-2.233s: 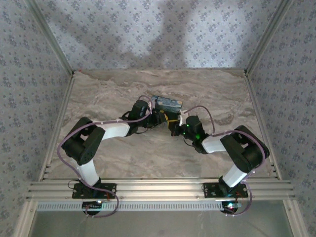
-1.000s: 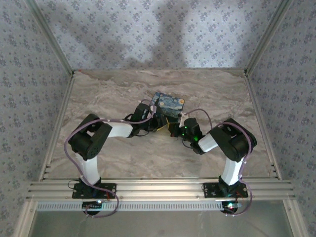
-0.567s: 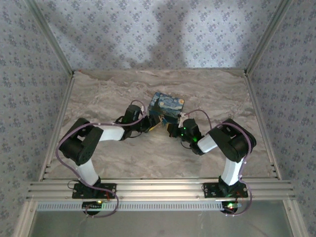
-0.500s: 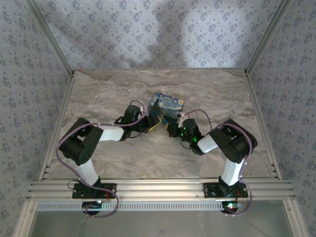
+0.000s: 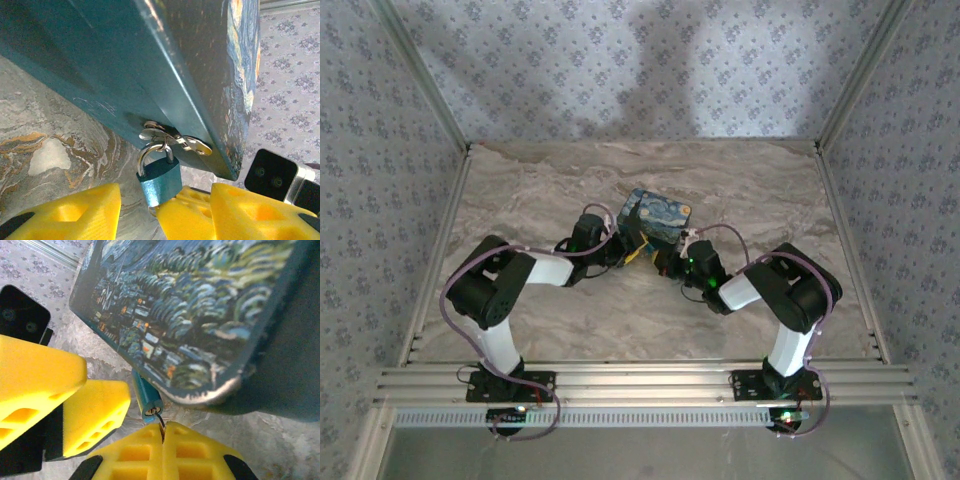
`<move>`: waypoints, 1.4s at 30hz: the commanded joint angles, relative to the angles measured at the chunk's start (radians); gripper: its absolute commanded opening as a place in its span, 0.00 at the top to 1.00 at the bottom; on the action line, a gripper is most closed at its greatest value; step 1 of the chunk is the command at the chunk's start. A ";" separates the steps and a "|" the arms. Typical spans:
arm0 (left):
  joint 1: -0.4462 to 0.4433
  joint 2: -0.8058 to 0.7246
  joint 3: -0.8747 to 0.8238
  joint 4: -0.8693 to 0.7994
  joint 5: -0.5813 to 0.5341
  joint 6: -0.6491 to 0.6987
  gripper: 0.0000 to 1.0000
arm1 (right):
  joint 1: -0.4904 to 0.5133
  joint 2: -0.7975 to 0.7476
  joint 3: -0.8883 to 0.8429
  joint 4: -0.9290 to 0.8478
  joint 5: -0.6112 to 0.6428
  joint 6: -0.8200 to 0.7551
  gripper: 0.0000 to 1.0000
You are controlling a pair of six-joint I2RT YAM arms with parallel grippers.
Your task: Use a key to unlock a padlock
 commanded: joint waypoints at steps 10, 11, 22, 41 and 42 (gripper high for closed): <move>-0.014 0.051 0.008 0.043 -0.003 -0.051 0.54 | 0.024 -0.023 0.039 -0.013 -0.027 0.109 1.00; -0.014 0.053 0.010 0.045 -0.002 -0.054 0.55 | 0.026 -0.024 0.040 -0.013 -0.029 0.115 1.00; -0.022 0.076 0.021 0.061 -0.002 -0.072 0.62 | 0.032 -0.019 0.048 0.006 -0.053 0.198 1.00; -0.028 0.052 0.032 0.025 -0.014 -0.061 0.87 | 0.009 -0.044 -0.004 0.068 -0.078 0.291 0.84; -0.028 0.049 0.032 0.020 -0.015 -0.060 0.87 | 0.007 -0.048 -0.006 0.066 -0.078 0.287 0.83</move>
